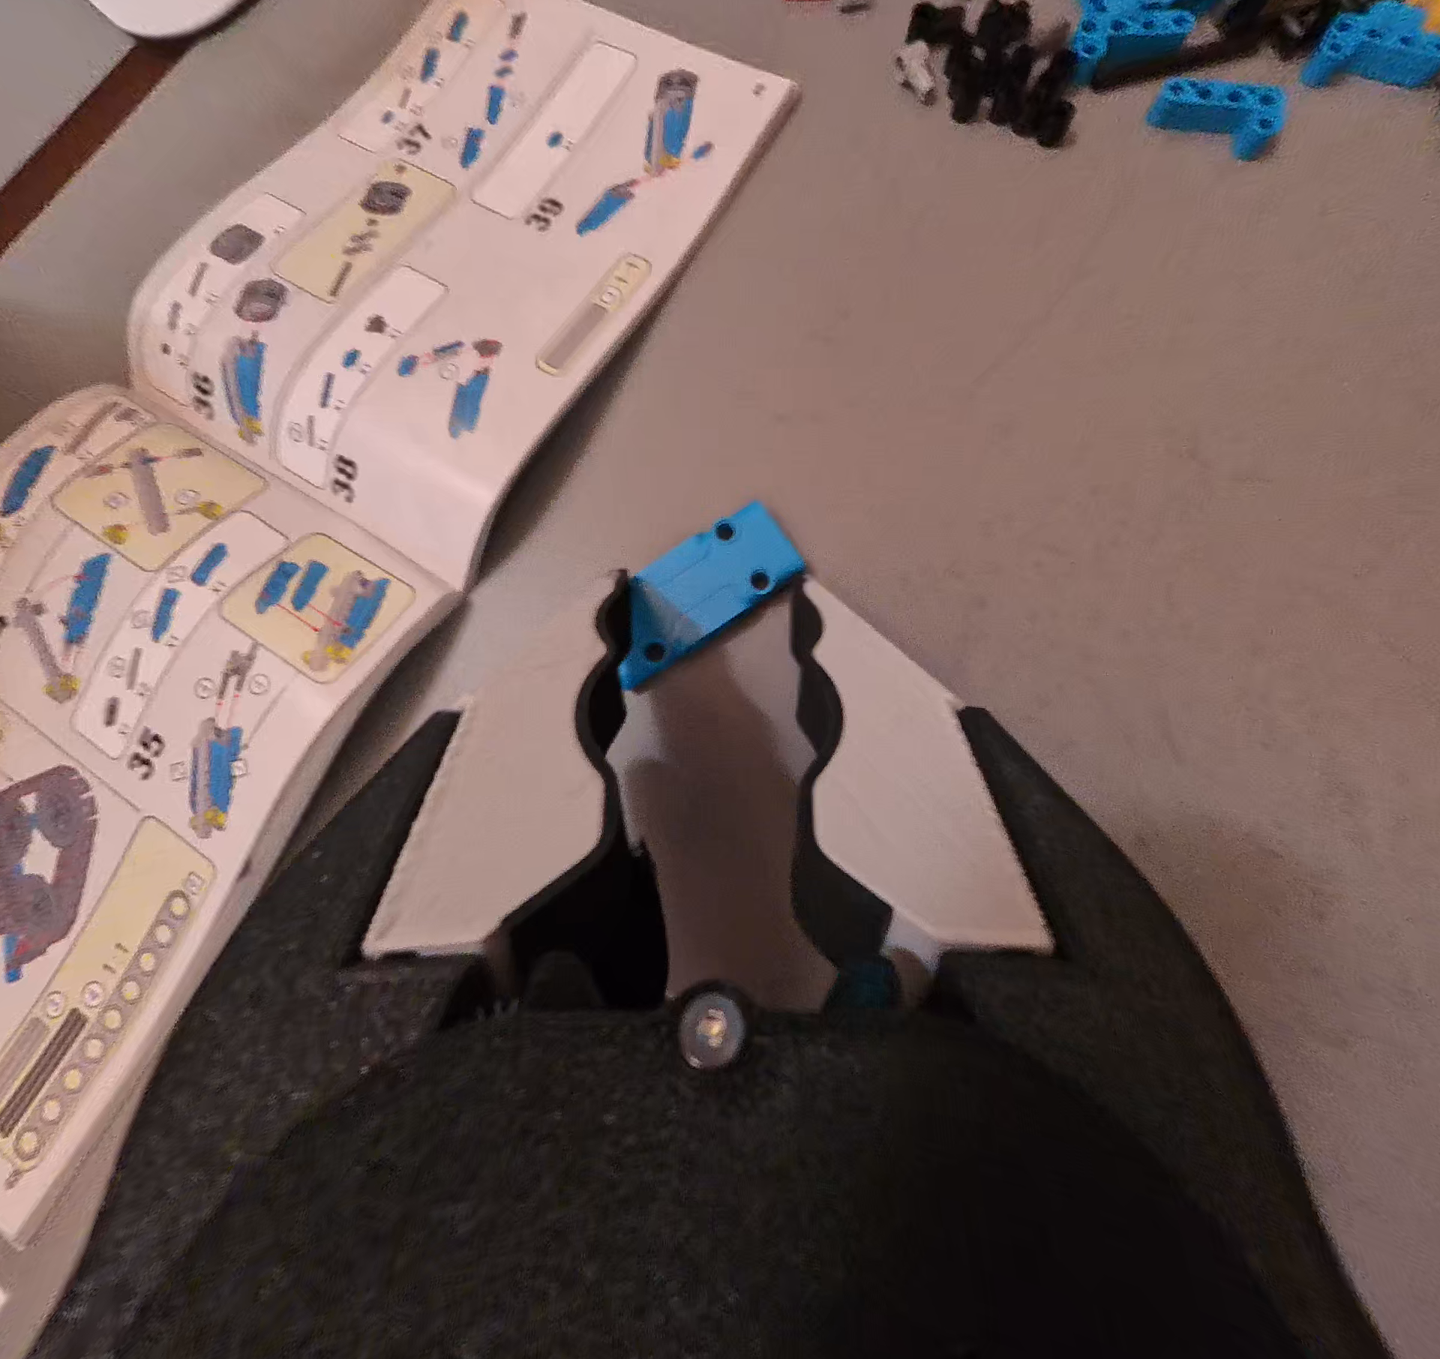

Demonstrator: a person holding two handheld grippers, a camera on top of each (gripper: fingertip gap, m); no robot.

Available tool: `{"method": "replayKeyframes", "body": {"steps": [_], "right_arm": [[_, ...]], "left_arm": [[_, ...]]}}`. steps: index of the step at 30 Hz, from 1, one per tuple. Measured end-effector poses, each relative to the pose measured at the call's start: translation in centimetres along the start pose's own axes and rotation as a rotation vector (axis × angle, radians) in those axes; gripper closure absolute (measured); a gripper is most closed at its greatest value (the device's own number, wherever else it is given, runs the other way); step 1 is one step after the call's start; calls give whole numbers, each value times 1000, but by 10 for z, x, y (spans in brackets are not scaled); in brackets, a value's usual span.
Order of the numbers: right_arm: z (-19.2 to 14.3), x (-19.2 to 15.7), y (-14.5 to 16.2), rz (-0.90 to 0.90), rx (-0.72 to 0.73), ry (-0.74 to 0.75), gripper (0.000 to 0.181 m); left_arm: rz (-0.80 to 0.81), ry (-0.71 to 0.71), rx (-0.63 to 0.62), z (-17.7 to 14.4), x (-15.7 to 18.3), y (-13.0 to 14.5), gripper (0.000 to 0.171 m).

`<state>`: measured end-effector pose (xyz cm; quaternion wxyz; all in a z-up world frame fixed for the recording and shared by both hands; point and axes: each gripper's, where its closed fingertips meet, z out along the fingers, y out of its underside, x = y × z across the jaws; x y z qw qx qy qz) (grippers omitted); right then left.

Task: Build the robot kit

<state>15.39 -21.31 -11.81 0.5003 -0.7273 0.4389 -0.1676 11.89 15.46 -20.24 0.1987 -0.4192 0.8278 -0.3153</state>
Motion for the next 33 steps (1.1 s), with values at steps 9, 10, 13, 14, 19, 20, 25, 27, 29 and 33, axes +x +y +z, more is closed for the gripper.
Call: {"method": "replayKeyframes", "body": {"steps": [9, 10, 13, 14, 19, 20, 25, 27, 29, 33], "right_arm": [[-5, 17, 57, -69, -202, 87, 163], [1, 10, 55, -91, -219, 65, 163], [29, -11, 49, -241, -278, 12, 162], [39, -17, 45, -261, -290, -8, 162], [77, -39, 55, -331, -435, -177, 152], [80, -37, 55, -418, -447, -185, 154], [87, -41, 54, -571, -598, -368, 165], [90, -41, 55, -631, -634, -394, 170], [89, -41, 61, -679, -693, -415, 172], [88, -40, 61, -715, -720, -425, 172]], "left_arm": [[-24, 164, 29, -31, 26, -4, 135], [-50, 156, 90, -36, 21, -16, 135], [-109, 101, 284, -54, 3, -49, 135], [-125, 78, 336, -60, -4, -56, 135], [-219, 26, 483, -81, -28, -70, 138], [-229, 33, 495, -83, -29, -71, 139], [-271, 54, 503, -82, -33, -70, 140], [-250, 41, 491, -82, -33, -68, 140], [-235, 19, 484, -83, -37, -65, 140], [-270, 10, 491, -88, -48, -60, 140]]}}
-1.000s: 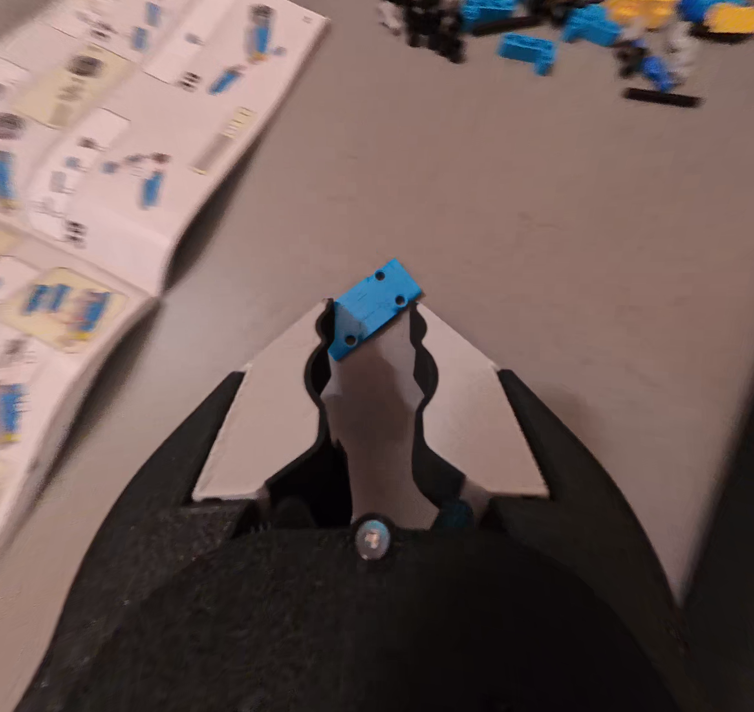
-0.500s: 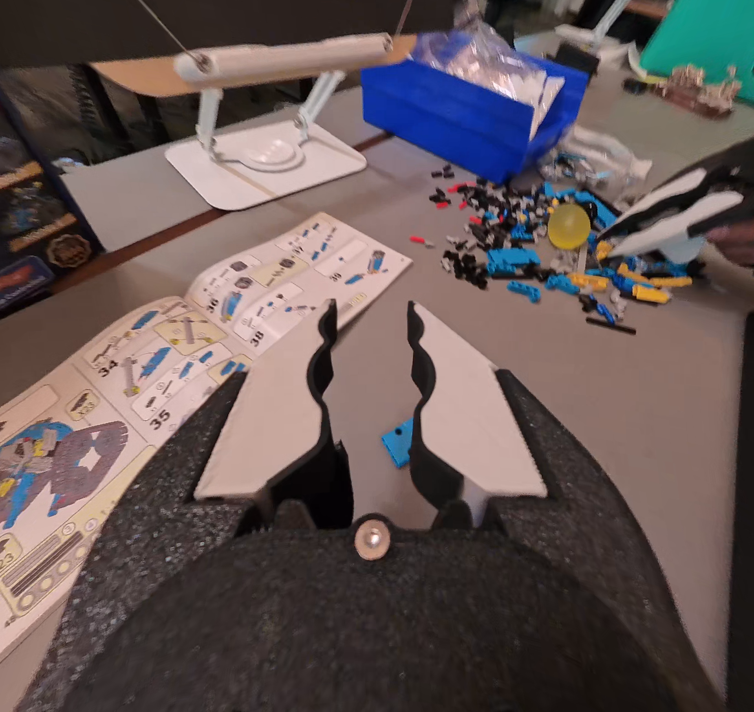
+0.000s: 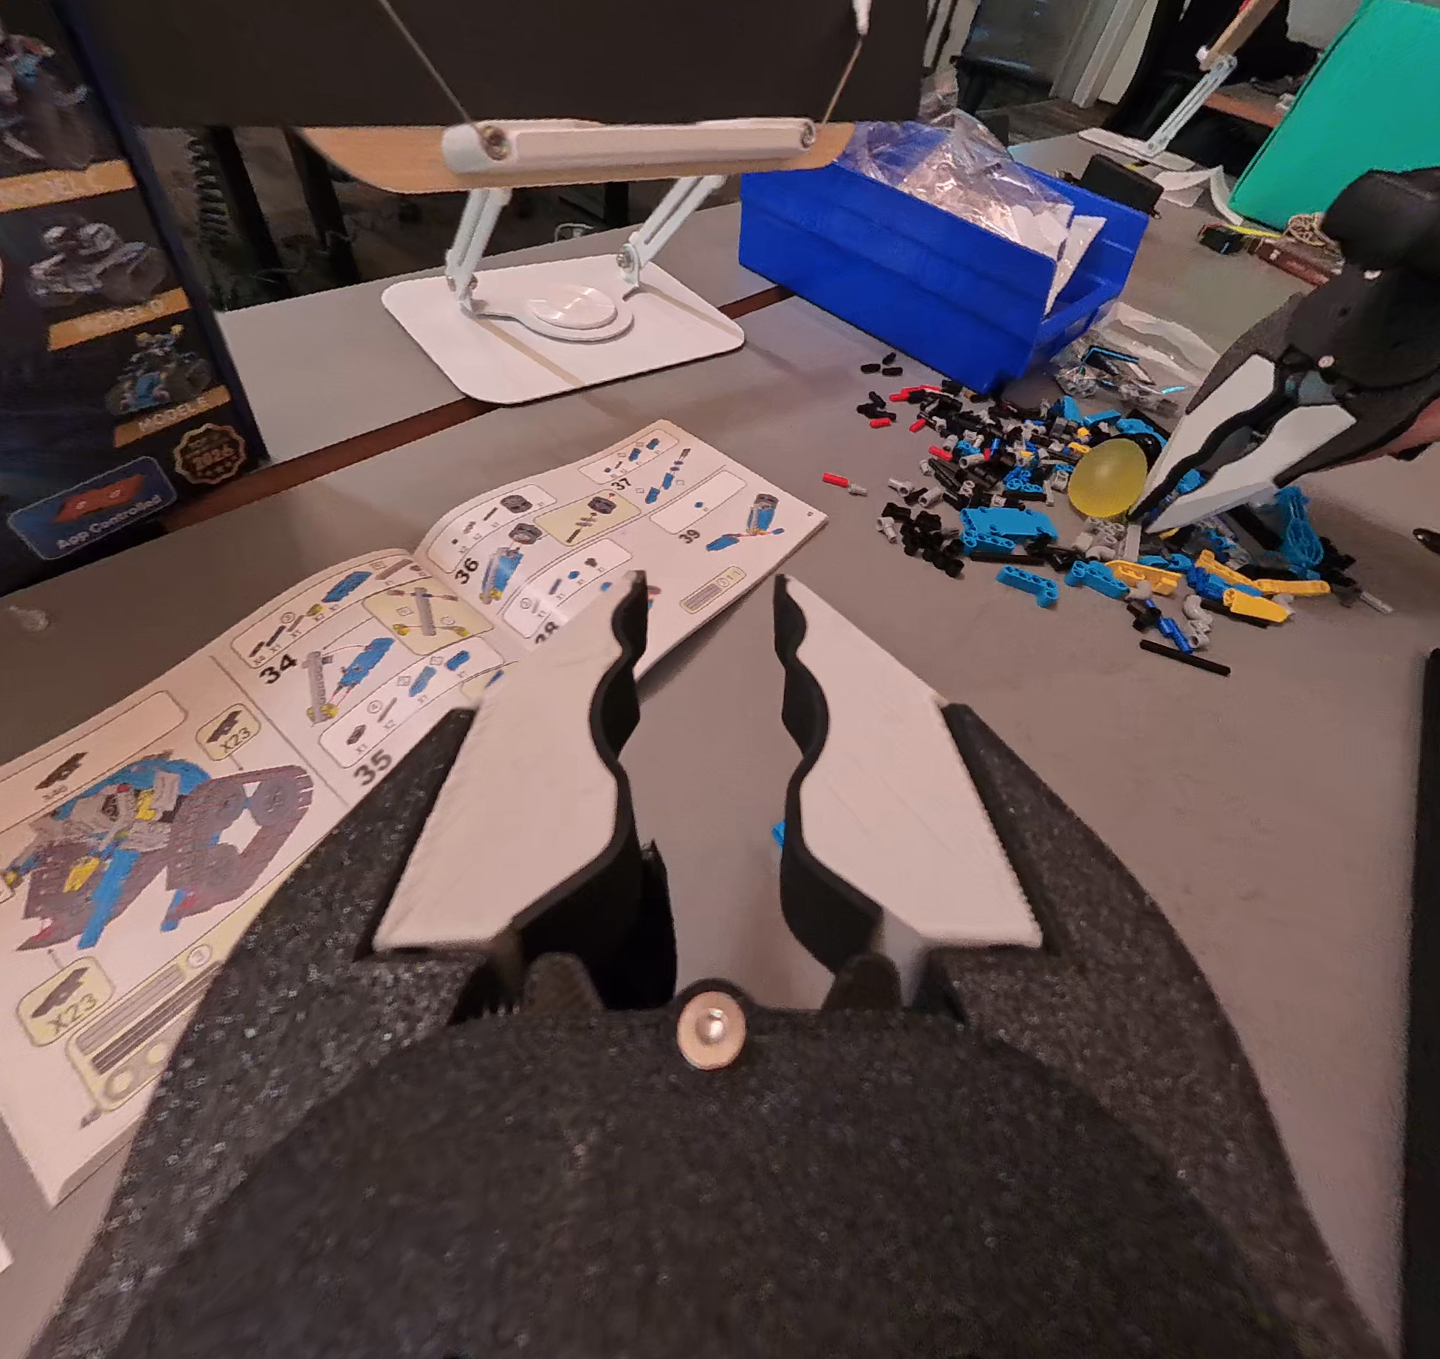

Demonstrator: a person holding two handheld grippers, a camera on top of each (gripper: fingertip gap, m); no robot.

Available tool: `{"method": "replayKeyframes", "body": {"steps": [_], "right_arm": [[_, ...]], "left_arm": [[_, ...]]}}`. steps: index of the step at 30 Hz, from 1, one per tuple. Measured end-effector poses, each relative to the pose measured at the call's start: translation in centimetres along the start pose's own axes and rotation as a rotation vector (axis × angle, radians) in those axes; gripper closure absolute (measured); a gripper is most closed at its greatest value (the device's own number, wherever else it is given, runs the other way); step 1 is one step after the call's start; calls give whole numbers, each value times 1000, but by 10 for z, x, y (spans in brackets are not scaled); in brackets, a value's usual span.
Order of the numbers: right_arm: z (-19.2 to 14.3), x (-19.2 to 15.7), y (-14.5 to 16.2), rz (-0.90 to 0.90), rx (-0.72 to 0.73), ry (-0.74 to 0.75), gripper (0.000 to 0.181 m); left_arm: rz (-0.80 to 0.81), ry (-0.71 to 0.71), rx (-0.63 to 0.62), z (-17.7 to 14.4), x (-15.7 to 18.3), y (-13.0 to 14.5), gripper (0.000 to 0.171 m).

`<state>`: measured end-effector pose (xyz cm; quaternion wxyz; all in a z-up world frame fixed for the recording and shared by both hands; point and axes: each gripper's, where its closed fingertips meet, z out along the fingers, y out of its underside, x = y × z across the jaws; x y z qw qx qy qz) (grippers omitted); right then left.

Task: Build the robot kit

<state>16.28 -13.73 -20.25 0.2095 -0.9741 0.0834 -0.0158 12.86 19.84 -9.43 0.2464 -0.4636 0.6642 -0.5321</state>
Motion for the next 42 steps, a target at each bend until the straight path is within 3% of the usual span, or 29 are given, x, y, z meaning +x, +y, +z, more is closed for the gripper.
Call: {"method": "replayKeyframes", "body": {"steps": [4, 8, 16, 23, 26, 30, 34, 40, 41, 42], "right_arm": [[-1, -7, 3, -14, -23, -5, 162], [-3, -19, 5, -28, -51, -32, 165], [-1, -17, 1, -200, -94, 23, 161], [1, -19, 3, -186, -176, -12, 173], [-16, -26, -31, -160, -48, 0, 173], [-48, -40, -111, -91, 241, 1, 173], [-60, -81, -171, 48, 545, -303, 173], [-65, -122, -226, 318, 937, -742, 173], [-65, -122, -228, 346, 975, -764, 173], [-66, -124, -228, 360, 1007, -785, 173]], "left_arm": [[-26, -52, 25, -9, -20, -4, 140], [-91, -72, 67, -18, -33, -11, 140], [-75, -72, 60, -15, -29, -10, 140], [-62, -79, 41, -11, -29, -6, 140], [-77, -46, 53, -11, -22, -9, 141], [-110, 85, 85, -7, 4, -15, 140], [-129, 396, 24, -4, 67, -7, 139], [-55, 649, 46, 11, 165, -5, 135], [-58, 672, 47, 11, 173, -4, 138], [-69, 667, 51, 14, 176, -4, 157]]}}
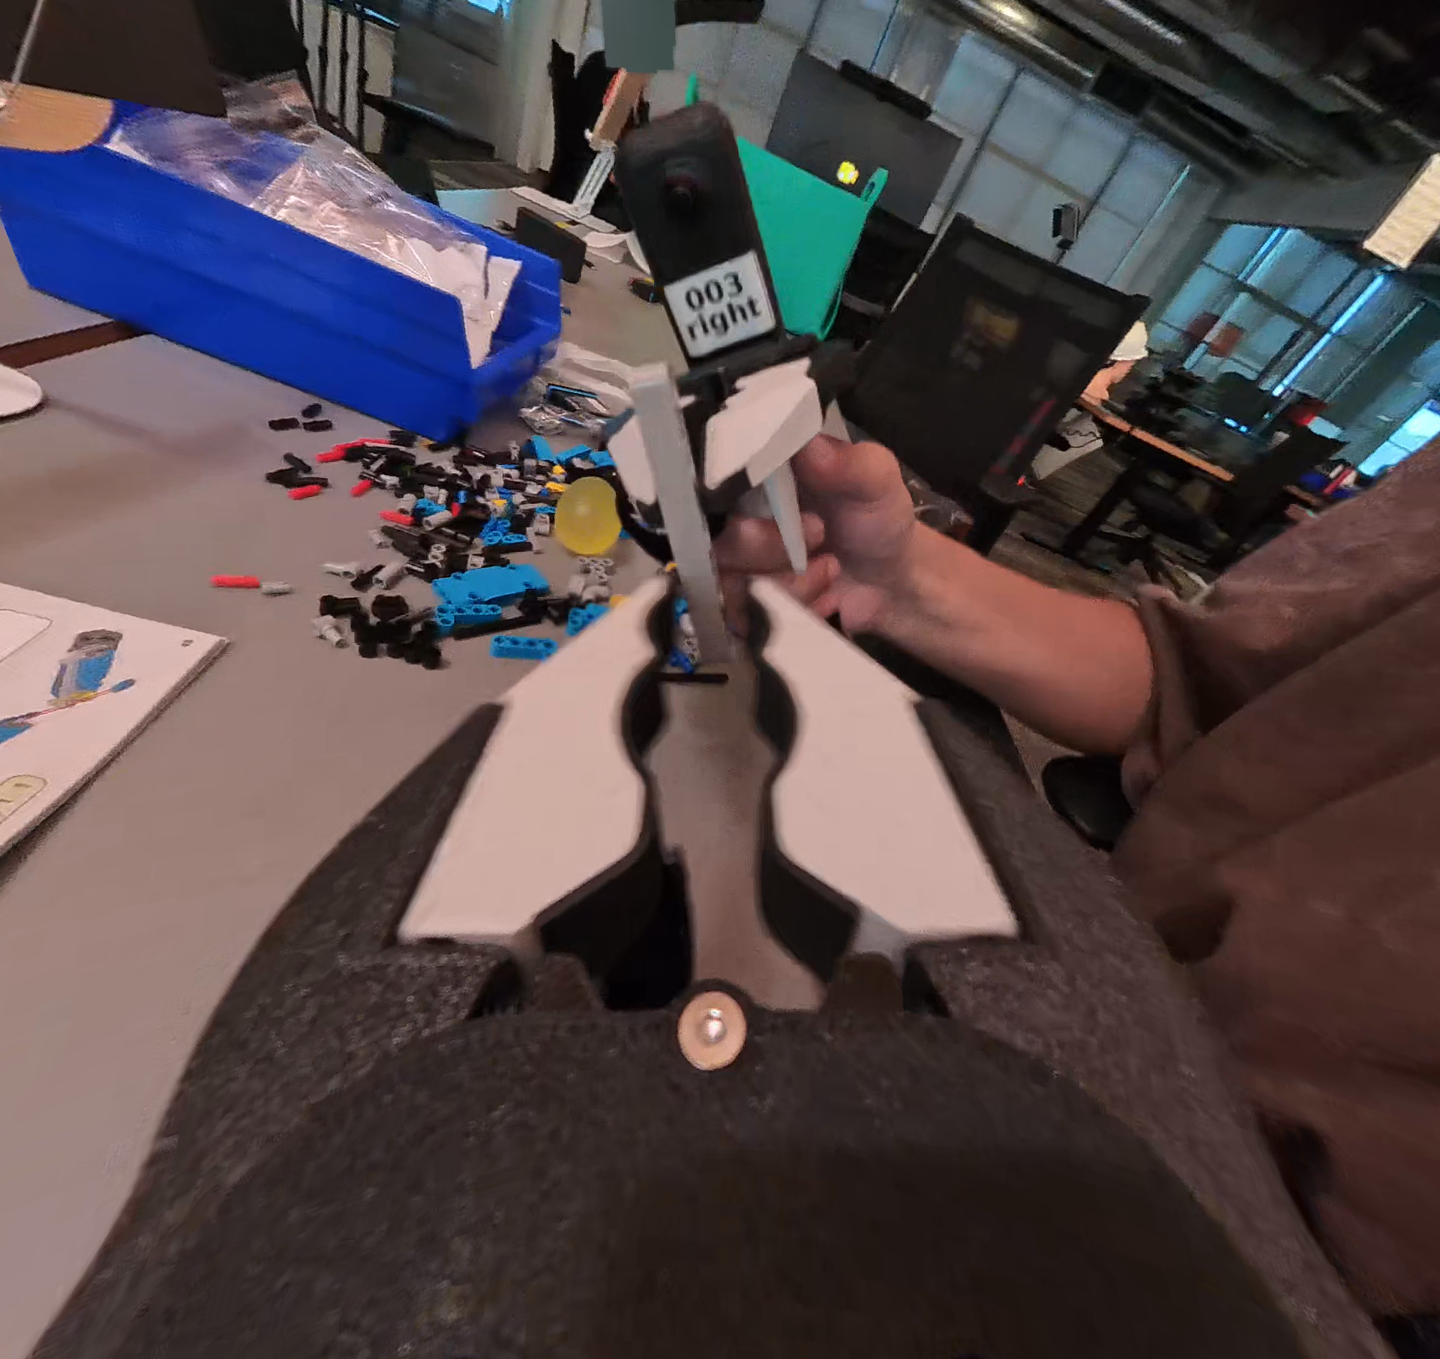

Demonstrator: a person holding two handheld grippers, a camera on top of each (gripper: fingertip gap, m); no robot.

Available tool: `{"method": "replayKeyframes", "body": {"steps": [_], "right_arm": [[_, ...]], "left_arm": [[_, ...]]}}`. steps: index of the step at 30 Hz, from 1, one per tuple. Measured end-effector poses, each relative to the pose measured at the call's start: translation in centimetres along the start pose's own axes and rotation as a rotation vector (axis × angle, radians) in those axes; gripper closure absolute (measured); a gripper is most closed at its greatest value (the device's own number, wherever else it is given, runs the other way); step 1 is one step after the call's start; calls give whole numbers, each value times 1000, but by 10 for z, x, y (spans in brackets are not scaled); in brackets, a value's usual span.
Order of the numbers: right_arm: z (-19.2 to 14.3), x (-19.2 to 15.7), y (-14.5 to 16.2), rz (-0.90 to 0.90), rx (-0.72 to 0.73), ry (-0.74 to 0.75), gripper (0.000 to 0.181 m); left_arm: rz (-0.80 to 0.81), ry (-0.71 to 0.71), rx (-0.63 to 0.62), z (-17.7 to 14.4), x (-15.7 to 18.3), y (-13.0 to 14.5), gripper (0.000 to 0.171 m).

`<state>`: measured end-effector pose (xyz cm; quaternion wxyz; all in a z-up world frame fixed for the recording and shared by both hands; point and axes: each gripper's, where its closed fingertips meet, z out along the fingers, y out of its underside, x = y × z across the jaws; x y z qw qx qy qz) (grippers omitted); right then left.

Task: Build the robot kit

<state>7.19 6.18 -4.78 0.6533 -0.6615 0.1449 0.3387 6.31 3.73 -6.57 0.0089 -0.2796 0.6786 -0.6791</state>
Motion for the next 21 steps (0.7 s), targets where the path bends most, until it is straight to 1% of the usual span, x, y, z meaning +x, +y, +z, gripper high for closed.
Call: {"method": "replayKeyframes", "body": {"steps": [1, 3, 4, 5, 6, 7, 8, 9, 10, 11, 12, 14, 16, 17, 18, 19, 21], "right_arm": [[-1, -2, 1, 4, 19, -14, 173], [-15, 5, 4, -40, -1, 66, 172], [-32, 11, -1, -82, -5, 144, 159], [-57, 21, -9, -133, -7, 256, 155], [-90, 40, -14, -201, -48, 437, 154], [-131, 62, -14, -281, -129, 663, 150], [-170, 78, -12, -339, -207, 848, 149], [-198, 86, -6, -354, -266, 957, 145], [-214, 90, 2, -334, -307, 1006, 136], [-222, 94, 12, -299, -329, 1026, 125], [-226, 99, 22, -270, -347, 1044, 117], [-237, 115, 36, -274, -381, 1145, 107], [-248, 129, 44, -304, -411, 1244, 109], [-248, 134, 49, -295, -425, 1249, 108], [-243, 137, 54, -274, -425, 1227, 112], [-236, 136, 58, -246, -428, 1180, 128], [-238, 132, 50, -281, -408, 1218, 130]], "left_arm": [[-11, -15, 0, 2, -3, 2, 164], [-27, -10, -34, 3, -6, 9, 164], [-20, -22, -43, 1, -9, 10, 164], [-12, -47, -49, -1, -14, 10, 164], [-7, -72, -55, -4, -19, 10, 164], [-3, -95, -59, -6, -23, 10, 164], [-1, -115, -59, -8, -26, 10, 164], [-1, -129, -60, -9, -29, 10, 164], [-1, -135, -62, -10, -30, 10, 164], [-1, -141, -64, -10, -31, 10, 164], [2, -143, -68, -9, -31, 11, 164], [8, -147, -83, -8, -32, 14, 164], [6, -147, -98, -6, -32, 18, 164], [5, -146, -102, -5, -32, 20, 164], [4, -144, -105, -4, -32, 21, 164], [6, -144, -108, -4, -32, 21, 164], [12, -150, -112, -4, -33, 22, 164]]}}
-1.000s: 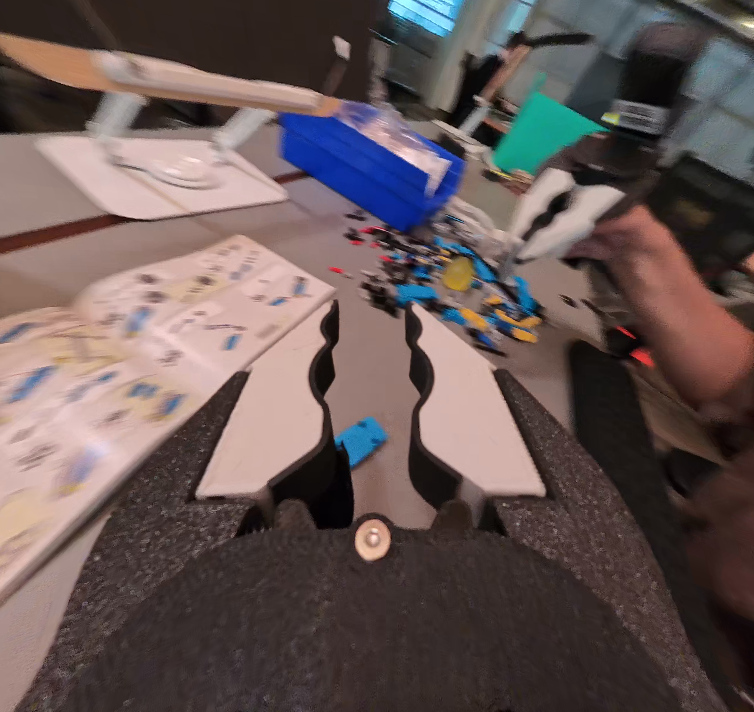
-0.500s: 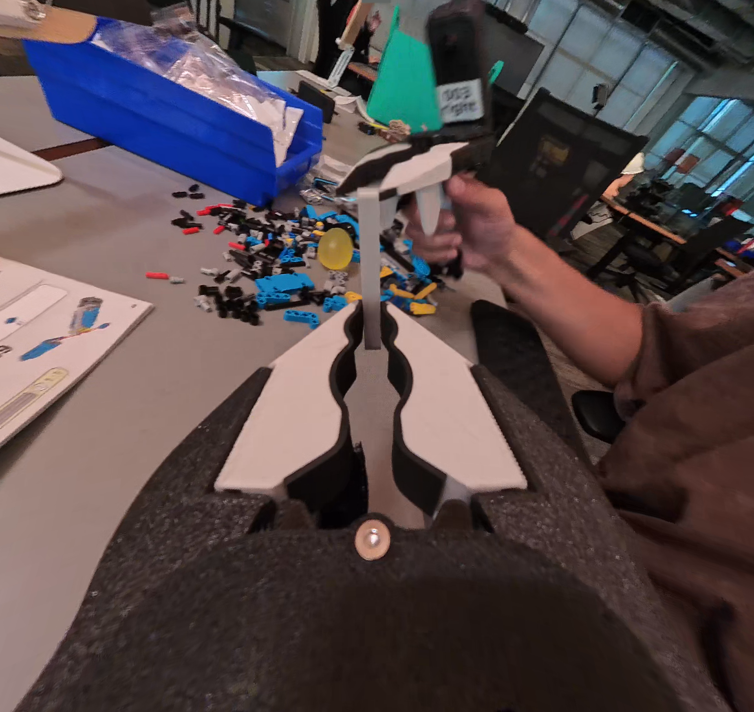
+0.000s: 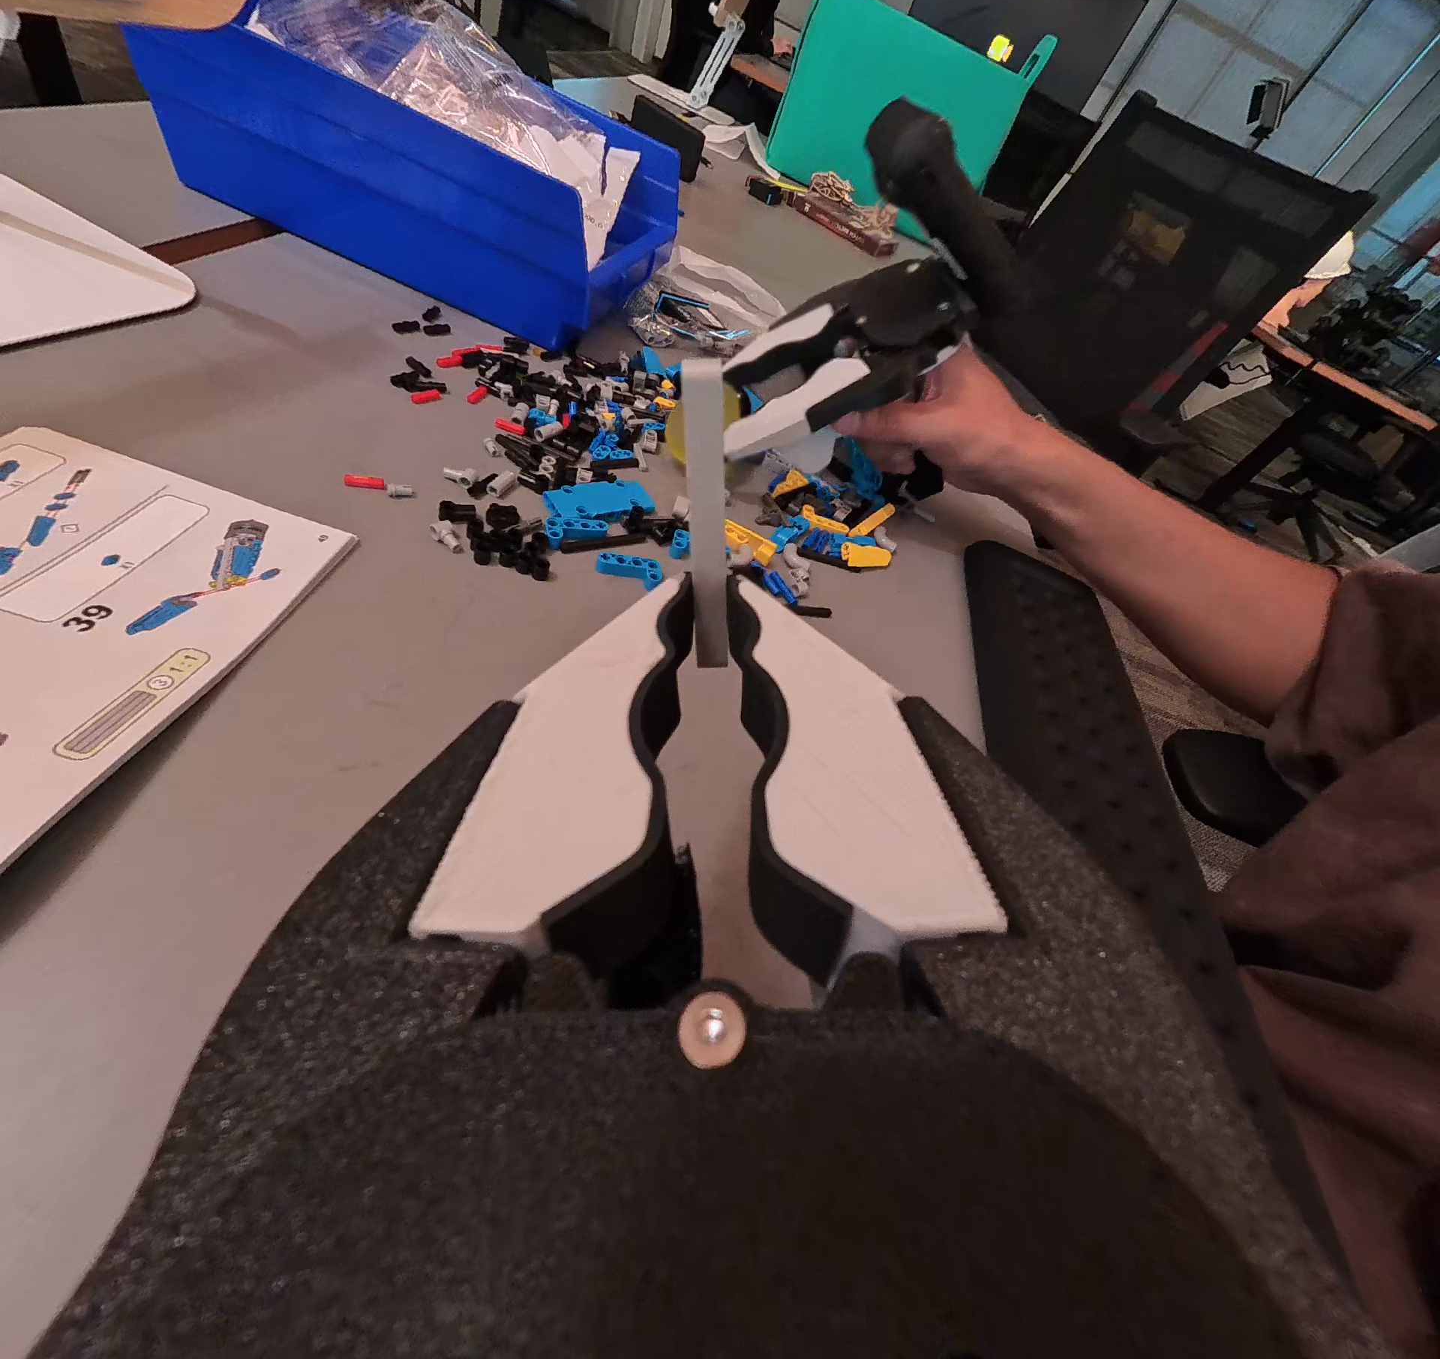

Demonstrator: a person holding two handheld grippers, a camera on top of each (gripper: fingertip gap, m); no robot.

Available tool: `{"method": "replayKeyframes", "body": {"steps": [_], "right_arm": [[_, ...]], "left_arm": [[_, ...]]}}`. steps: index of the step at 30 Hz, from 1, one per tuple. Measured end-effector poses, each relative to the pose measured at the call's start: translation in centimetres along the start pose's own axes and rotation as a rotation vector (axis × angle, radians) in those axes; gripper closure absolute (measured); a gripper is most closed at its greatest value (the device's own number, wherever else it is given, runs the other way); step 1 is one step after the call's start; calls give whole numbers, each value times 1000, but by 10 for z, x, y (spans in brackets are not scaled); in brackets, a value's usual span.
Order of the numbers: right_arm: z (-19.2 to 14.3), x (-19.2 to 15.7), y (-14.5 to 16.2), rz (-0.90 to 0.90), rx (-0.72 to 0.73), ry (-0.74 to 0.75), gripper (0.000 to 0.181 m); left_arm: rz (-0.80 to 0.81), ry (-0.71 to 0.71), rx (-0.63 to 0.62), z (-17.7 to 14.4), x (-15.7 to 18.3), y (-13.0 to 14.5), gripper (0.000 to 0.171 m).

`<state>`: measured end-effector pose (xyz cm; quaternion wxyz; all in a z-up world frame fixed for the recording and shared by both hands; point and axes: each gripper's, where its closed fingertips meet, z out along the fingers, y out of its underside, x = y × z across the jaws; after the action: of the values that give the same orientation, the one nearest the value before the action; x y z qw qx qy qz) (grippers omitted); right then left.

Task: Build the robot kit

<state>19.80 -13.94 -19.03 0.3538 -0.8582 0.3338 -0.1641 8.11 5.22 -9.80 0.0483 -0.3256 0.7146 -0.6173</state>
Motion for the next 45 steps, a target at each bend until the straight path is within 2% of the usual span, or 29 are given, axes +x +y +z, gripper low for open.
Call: {"method": "replayKeyframes", "body": {"steps": [4, 6, 8, 9, 11, 13, 15, 19, 21, 24, 29, 33, 37, 45], "right_arm": [[-47, 27, -29, -43, 138, 135, 132], [-79, 64, -38, 6, 196, 208, 132], [-101, 115, -36, 71, 202, 291, 133], [-107, 145, -31, 83, 186, 348, 132], [-104, 204, 0, 127, 62, 439, 132], [-89, 236, 37, 223, -70, 392, 131], [-77, 249, 54, 231, -123, 348, 130], [-53, 256, 52, 173, -158, 287, 129], [-38, 259, 56, 184, -186, 244, 128], [-32, 268, 54, 234, -154, 198, 125], [-40, 281, 66, 235, -171, 196, 129], [-66, 329, 98, 276, -267, 391, 130], [-87, 352, 124, 344, -325, 467, 130], [-99, 351, 126, 391, -265, 492, 124]], "left_arm": [[-11, -14, 10, -4, -6, -2, 165], [-20, -18, 21, -6, -8, -4, 165], [-25, -20, 29, -7, -9, -6, 165], [-26, -20, 31, -8, -9, -6, 165], [-25, -22, 33, -8, -9, -7, 164], [-21, -33, 26, -8, -11, -5, 164], [-15, -54, 16, -9, -16, -3, 164], [-32, -61, 22, -11, -20, -3, 165], [-27, -71, 9, -10, -23, -1, 164], [-8, -91, -5, -11, -25, 1, 164], [-15, -97, 0, -14, -29, 0, 165], [-18, -97, 3, -15, -28, -1, 165], [-5, -96, 2, -15, -26, -2, 164], [-8, -99, -2, -15, -26, -1, 164]]}}
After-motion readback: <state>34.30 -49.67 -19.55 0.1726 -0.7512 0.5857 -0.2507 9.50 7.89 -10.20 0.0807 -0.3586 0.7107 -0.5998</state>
